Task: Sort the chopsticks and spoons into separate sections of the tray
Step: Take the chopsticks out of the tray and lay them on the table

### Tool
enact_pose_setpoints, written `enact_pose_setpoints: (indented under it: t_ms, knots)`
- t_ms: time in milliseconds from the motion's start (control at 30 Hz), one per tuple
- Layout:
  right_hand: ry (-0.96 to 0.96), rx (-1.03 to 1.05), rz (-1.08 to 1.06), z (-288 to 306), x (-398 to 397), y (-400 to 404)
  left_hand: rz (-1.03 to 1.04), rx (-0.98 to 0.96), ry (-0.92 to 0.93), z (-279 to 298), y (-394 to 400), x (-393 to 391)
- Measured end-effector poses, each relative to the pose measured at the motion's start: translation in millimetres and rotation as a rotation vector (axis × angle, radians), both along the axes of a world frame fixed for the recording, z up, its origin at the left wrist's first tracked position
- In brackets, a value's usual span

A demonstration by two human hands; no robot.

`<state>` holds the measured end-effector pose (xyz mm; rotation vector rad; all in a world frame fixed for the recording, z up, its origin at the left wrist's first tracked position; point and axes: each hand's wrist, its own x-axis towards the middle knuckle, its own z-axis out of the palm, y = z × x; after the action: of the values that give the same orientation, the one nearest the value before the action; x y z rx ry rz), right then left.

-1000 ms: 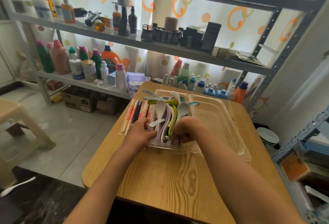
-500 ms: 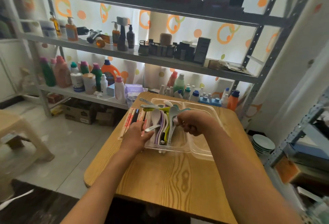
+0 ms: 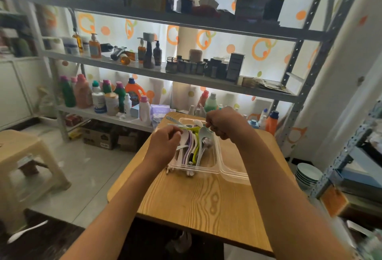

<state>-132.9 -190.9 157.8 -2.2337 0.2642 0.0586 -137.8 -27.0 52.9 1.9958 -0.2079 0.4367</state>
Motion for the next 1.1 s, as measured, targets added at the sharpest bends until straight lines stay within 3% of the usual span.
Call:
enact_pose_setpoints:
  t_ms: [133, 300, 467, 800, 967, 1100]
  knots:
    - [-0.104, 0.093, 0.047, -19.1, 11.3, 12.5, -0.094, -0.172, 0.052, 9.0, 2.2, -9.1]
    - [-0.201, 0.26, 0.046, -45.5, 23.4, 30.2, -0.116, -0.156, 0.105, -2.0, 13.7, -3.5]
    - [-0.069, 0.44, 0.018, -62.4, 40.6, 59.7, -0.101, -0.118, 0.147, -14.7, 20.5, 10.4]
    - [0.069, 0.851, 0.142, -95.4, 69.3, 84.5, -0.066, -0.348, 0.145, -20.9, 28.1, 35.1]
    - [0.022, 0.849, 0.161, -107.7, 75.7, 85.8, 0.004, -0.367, 0.153, -32.5, 23.6, 49.1]
    - [-0.031, 0.697, 0.216, -110.9, 77.0, 81.8, 0.089, -0.276, 0.164, -43.1, 32.8, 52.9]
